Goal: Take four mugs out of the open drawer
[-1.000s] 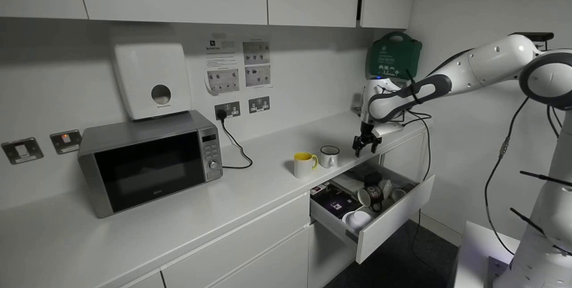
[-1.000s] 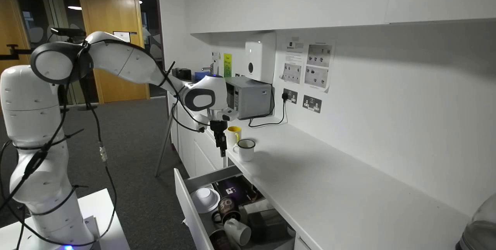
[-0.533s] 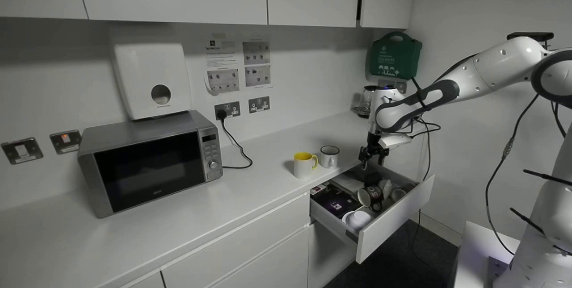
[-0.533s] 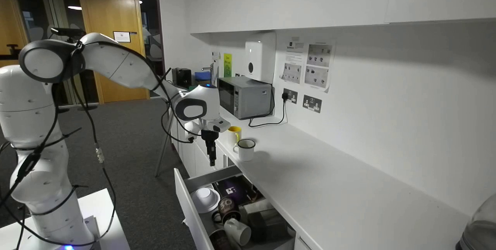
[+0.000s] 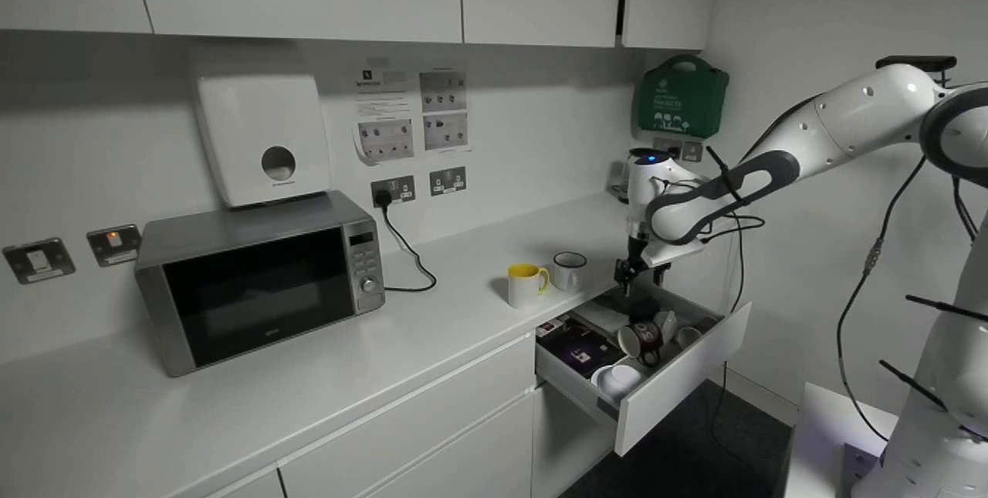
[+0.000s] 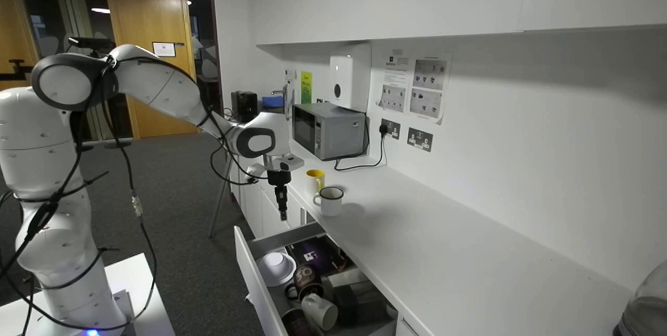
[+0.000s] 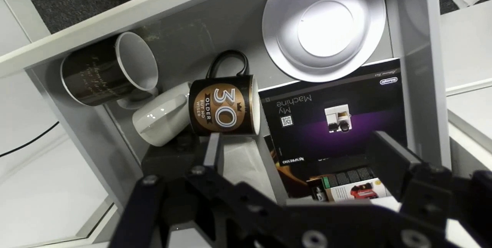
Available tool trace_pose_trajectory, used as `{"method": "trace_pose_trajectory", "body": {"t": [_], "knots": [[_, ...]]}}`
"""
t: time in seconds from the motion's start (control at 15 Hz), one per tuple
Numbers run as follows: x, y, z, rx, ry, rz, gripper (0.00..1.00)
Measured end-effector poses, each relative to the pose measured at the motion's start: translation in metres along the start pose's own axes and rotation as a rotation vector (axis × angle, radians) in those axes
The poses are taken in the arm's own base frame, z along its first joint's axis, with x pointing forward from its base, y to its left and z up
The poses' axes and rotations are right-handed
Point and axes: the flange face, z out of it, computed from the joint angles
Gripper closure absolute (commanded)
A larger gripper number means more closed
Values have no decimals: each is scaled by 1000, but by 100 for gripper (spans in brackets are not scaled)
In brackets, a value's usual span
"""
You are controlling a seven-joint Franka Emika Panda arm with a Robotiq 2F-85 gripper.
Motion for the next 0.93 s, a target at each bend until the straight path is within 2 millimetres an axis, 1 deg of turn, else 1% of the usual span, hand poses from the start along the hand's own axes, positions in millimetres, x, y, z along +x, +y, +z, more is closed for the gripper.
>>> {"method": "trace_pose_trajectory", "body": {"t": [0.13, 0.33, 0.73, 0.93], "knots": [[-4, -10, -1, -34, 22, 23, 0], [-7, -18, 0, -93, 60, 55, 0], [-12, -25, 3, -210, 93, 75, 0], [-9, -28, 2, -244, 92, 66, 0]]}}
